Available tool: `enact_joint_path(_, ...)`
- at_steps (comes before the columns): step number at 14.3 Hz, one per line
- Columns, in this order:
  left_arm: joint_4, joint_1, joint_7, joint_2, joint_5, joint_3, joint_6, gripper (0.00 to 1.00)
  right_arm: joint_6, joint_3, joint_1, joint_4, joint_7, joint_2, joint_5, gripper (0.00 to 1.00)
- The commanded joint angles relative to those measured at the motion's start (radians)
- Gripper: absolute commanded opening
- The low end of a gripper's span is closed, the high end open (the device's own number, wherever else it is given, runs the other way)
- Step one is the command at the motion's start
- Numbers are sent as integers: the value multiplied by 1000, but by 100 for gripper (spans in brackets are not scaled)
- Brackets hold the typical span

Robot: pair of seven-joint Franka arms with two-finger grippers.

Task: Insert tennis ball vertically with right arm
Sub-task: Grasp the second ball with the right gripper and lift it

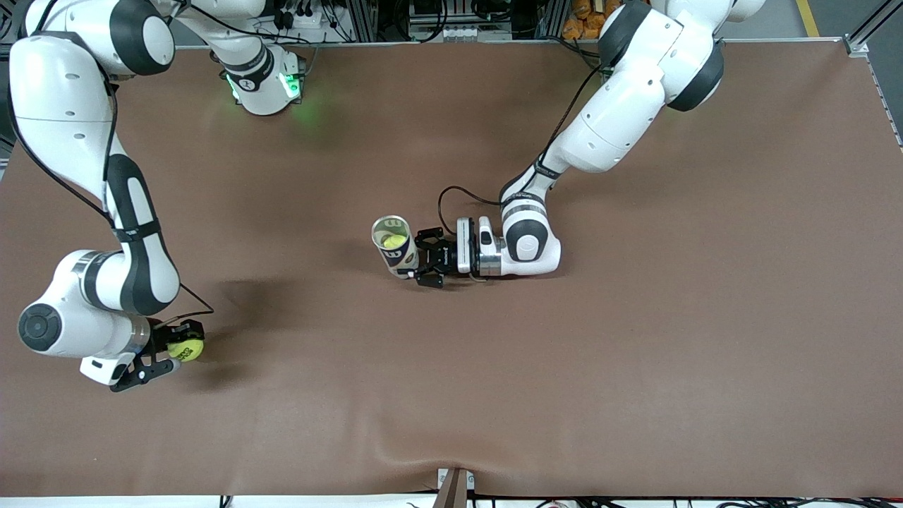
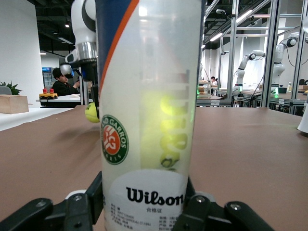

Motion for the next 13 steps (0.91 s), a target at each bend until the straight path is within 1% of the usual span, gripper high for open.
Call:
enact_joint_path(1, 18, -9, 55, 39, -33, 6, 22, 64, -180, 6, 61, 23, 165, -89, 11, 42)
enact_joint_path(2, 18, -11, 53, 39, -33, 6, 22, 64, -246, 4, 98, 21, 251, -122, 10, 43)
enact_joint_path(4, 18, -9, 55, 40, -33, 6, 22, 63, -328, 4, 156, 18, 384, -188, 11, 43)
enact_joint_path(7, 18, -9, 55, 39, -33, 7, 22, 63, -408, 9, 253, 18, 567, -245, 16, 44)
enact_joint_path(9, 18, -9, 55, 40, -33, 7, 22, 63, -480, 9, 346, 18, 737, -275, 46, 43)
enact_joint_path(11, 18, -9, 55, 39, -33, 6, 22, 63, -535, 11, 420, 20, 887, -286, 75, 43)
enact_joint_path(13, 18, -11, 55, 40, -33, 6, 22, 63, -577, 9, 468, 18, 1006, -294, 169, 43)
